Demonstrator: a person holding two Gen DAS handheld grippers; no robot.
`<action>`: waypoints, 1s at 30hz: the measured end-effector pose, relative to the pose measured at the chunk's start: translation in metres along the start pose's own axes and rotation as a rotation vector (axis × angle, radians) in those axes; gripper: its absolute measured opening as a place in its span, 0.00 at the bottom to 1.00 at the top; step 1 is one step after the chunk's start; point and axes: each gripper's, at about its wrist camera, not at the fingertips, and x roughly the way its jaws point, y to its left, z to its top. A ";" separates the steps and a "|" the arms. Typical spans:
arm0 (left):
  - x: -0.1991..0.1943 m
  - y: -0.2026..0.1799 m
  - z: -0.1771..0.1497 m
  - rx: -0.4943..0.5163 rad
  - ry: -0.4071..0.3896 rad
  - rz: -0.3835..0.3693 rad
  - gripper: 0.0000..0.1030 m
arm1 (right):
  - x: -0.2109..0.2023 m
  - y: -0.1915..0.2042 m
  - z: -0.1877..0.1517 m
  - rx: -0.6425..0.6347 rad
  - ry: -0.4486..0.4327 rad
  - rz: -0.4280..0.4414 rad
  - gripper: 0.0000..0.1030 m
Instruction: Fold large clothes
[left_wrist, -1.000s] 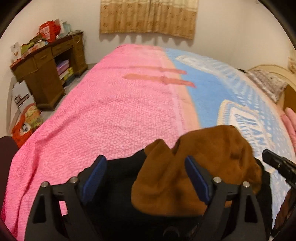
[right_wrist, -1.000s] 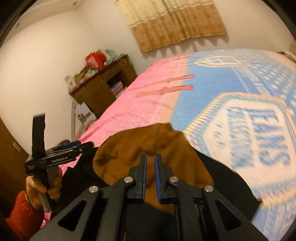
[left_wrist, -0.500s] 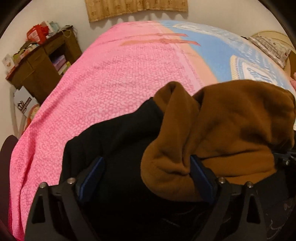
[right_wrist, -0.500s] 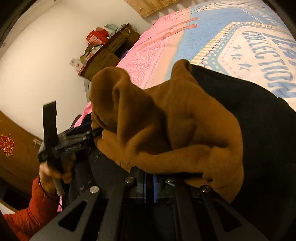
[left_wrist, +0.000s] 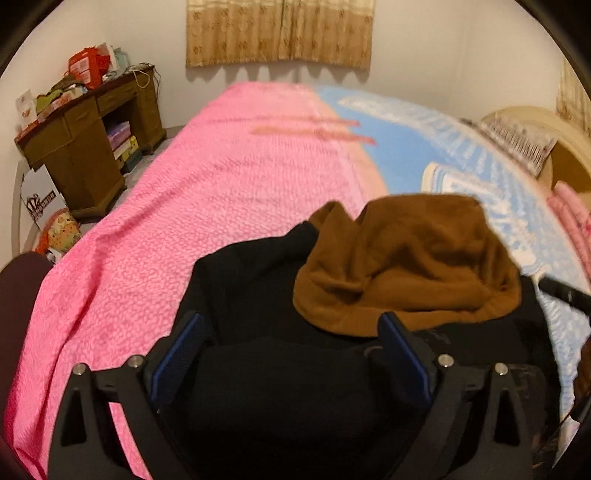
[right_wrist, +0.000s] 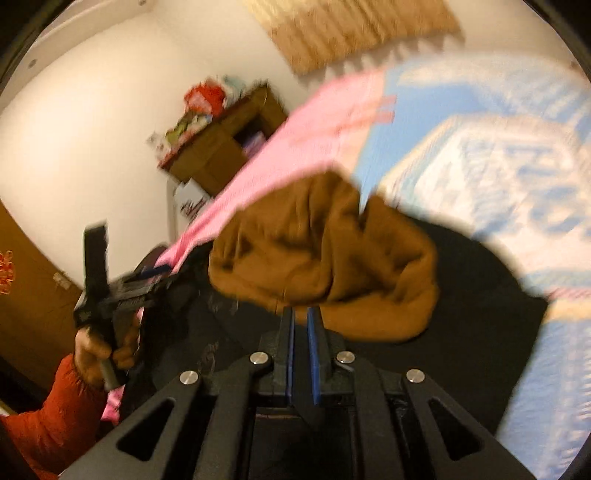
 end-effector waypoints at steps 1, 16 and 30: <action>-0.003 0.003 0.001 -0.018 -0.007 -0.017 0.94 | -0.006 -0.001 0.006 0.018 -0.032 0.009 0.07; -0.011 0.034 -0.007 -0.146 -0.024 -0.060 0.94 | 0.115 0.011 0.079 0.081 0.103 -0.178 0.26; 0.003 0.022 0.010 -0.236 -0.018 -0.152 0.94 | 0.067 0.069 -0.048 -0.252 0.213 -0.056 0.45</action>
